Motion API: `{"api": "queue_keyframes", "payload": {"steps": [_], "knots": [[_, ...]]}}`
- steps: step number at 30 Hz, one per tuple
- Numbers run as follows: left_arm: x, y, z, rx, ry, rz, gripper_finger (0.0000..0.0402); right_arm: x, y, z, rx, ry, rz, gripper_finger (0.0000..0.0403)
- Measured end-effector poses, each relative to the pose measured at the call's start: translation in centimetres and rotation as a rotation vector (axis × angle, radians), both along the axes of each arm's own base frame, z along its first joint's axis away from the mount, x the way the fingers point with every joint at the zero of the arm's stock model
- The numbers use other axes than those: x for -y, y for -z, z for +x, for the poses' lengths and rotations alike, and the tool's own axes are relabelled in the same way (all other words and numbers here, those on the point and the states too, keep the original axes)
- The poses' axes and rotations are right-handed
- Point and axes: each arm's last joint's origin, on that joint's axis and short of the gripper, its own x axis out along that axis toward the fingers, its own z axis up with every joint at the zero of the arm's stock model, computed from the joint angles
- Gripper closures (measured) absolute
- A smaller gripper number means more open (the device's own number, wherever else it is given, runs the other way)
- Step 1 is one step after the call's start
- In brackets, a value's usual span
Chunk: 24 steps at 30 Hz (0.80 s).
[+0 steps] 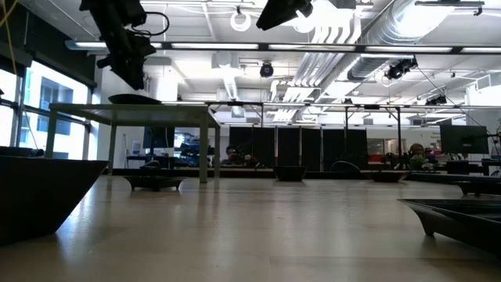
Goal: Pick & Place Mini shaped plates
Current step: Stack the black square plate on top of the black square plate on the shelf
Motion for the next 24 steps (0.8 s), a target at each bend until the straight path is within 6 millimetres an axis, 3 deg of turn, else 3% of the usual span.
{"api": "queue_keyframes", "payload": {"steps": [3, 7, 10, 12, 16, 20, 24], "knots": [[0.5, -0.5, -0.1, 0.024, 0.033, 0.014, 0.0311, 0.0, 0.0, 0.0, -0.002, -0.001, -0.001, 0.0281], [2.1, -1.6, -0.3, 0.111, 0.078, 0.036, 0.0352, 0.0, 0.2, -0.1, -0.026, 0.0, 0.002, 0.03], [3.8, -2.6, 0.6, 0.197, 0.133, 0.052, 0.0391, -0.1, 0.6, -0.3, -0.058, -0.015, 0.036, 0.0326], [5.1, -3.3, 1.5, 0.236, 0.185, 0.091, 0.0395, 0.0, 1.0, -0.3, -0.058, -0.047, 0.085, 0.0351], [7.5, -4.2, 3.9, 0.27, 0.292, 0.16, 0.0393, 0.8, 3.4, -0.5, 0.0, -0.144, 0.194, 0.0397], [9.9, -4.4, 6.2, 0.315, 0.397, 0.158, 0.0399, 1.4, 6.6, -1.5, 0.108, -0.152, 0.296, 0.0392], [12.4, -2.6, 8.5, 0.348, 0.482, 0.093, 0.04, 1.0, 8.3, -3.8, 0.18, -0.112, 0.359, 0.04]]}}
